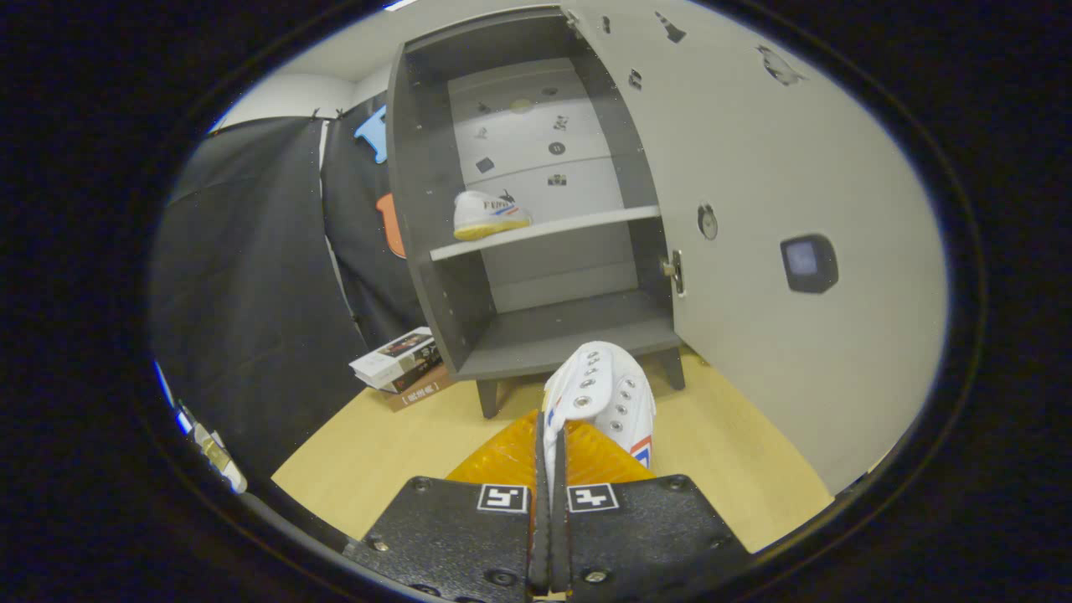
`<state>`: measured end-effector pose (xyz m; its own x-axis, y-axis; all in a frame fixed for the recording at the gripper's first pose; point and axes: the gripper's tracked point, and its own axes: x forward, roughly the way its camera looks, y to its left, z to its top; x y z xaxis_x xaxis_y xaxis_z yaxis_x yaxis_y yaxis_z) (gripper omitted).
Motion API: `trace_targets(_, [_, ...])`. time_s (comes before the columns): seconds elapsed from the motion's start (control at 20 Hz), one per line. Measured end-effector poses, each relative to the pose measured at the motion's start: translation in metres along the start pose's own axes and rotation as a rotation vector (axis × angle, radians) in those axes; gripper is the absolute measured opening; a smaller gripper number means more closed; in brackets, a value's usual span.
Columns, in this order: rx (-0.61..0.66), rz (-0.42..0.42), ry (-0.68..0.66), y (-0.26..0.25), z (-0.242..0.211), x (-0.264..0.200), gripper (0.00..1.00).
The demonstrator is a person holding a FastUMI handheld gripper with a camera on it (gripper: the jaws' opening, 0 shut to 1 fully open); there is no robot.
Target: Open the shoe cabinet door, grab the shoes and put them into the shoe cabinet, then close the shoe cabinet door.
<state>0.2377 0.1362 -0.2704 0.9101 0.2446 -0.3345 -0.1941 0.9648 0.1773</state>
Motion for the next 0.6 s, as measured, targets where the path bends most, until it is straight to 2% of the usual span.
trace_targets(0.3, [-0.088,0.007,-0.112,0.023,0.094,-0.03,0.04])
trace_targets(0.6, [-0.093,-0.013,-0.167,0.038,0.19,-0.043,0.04])
